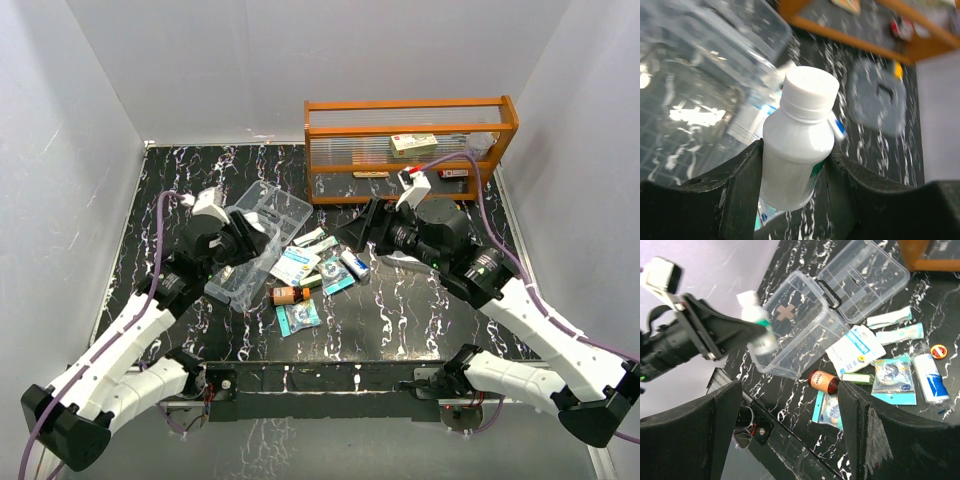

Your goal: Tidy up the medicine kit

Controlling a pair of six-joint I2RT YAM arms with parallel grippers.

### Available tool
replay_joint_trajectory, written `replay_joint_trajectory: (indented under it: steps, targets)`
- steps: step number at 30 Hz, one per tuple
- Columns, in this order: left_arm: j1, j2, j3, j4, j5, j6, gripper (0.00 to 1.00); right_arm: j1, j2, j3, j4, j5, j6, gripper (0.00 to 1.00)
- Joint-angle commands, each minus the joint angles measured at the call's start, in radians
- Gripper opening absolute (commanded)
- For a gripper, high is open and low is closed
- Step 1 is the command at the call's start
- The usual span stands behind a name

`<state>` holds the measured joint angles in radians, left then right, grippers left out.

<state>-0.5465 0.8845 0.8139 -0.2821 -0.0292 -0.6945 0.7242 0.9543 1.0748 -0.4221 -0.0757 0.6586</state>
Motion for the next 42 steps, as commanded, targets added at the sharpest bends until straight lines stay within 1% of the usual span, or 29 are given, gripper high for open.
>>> replay_joint_trajectory:
  steps: [1, 4, 7, 11, 13, 16, 18, 21, 26, 27, 30, 33, 38, 42]
  targets:
    - [0.005, -0.057, 0.04, -0.098, -0.41, -0.203, 0.31, -0.003, -0.024, -0.051, 0.07, 0.078, 0.065, 0.75]
    - [0.003, -0.065, 0.013, -0.11, -0.494, -0.299, 0.31, -0.002, -0.031, -0.067, 0.074, 0.077, 0.077, 0.75]
    - [0.004, -0.059, -0.02, -0.105, -0.54, -0.393, 0.31, -0.002, -0.036, -0.076, 0.072, 0.077, 0.078, 0.75]
    - [0.005, -0.015, -0.068, -0.041, -0.543, -0.484, 0.31, -0.003, -0.048, -0.096, 0.072, 0.08, 0.087, 0.75]
    - [0.005, 0.03, -0.075, -0.001, -0.53, -0.483, 0.31, -0.003, -0.056, -0.109, 0.073, 0.08, 0.094, 0.75]
    - [0.009, 0.099, -0.08, 0.016, -0.546, -0.533, 0.32, -0.002, -0.075, -0.129, 0.072, 0.088, 0.103, 0.75]
    - [0.016, 0.139, -0.093, 0.058, -0.54, -0.537, 0.32, -0.003, -0.087, -0.143, 0.072, 0.091, 0.109, 0.75]
    - [0.039, 0.209, -0.09, 0.091, -0.482, -0.548, 0.32, -0.003, -0.103, -0.16, 0.067, 0.088, 0.115, 0.75]
    - [0.117, 0.324, -0.095, 0.178, -0.277, -0.541, 0.3, -0.002, -0.107, -0.166, 0.058, 0.079, 0.117, 0.75]
    - [0.122, 0.339, -0.094, 0.178, -0.258, -0.55, 0.3, -0.002, -0.106, -0.167, 0.055, 0.08, 0.117, 0.75]
    - [0.132, 0.369, -0.095, 0.199, -0.242, -0.569, 0.3, -0.003, -0.109, -0.171, 0.056, 0.082, 0.117, 0.75]
    - [0.134, 0.406, -0.086, 0.245, -0.24, -0.582, 0.32, -0.002, -0.112, -0.176, 0.068, 0.066, 0.112, 0.75]
    - [0.13, 0.514, -0.039, 0.245, -0.219, -0.61, 0.32, -0.003, -0.125, -0.183, 0.099, 0.036, 0.106, 0.75]
    - [0.123, 0.553, -0.045, 0.256, -0.22, -0.636, 0.31, -0.002, -0.136, -0.185, 0.098, 0.04, 0.105, 0.75]
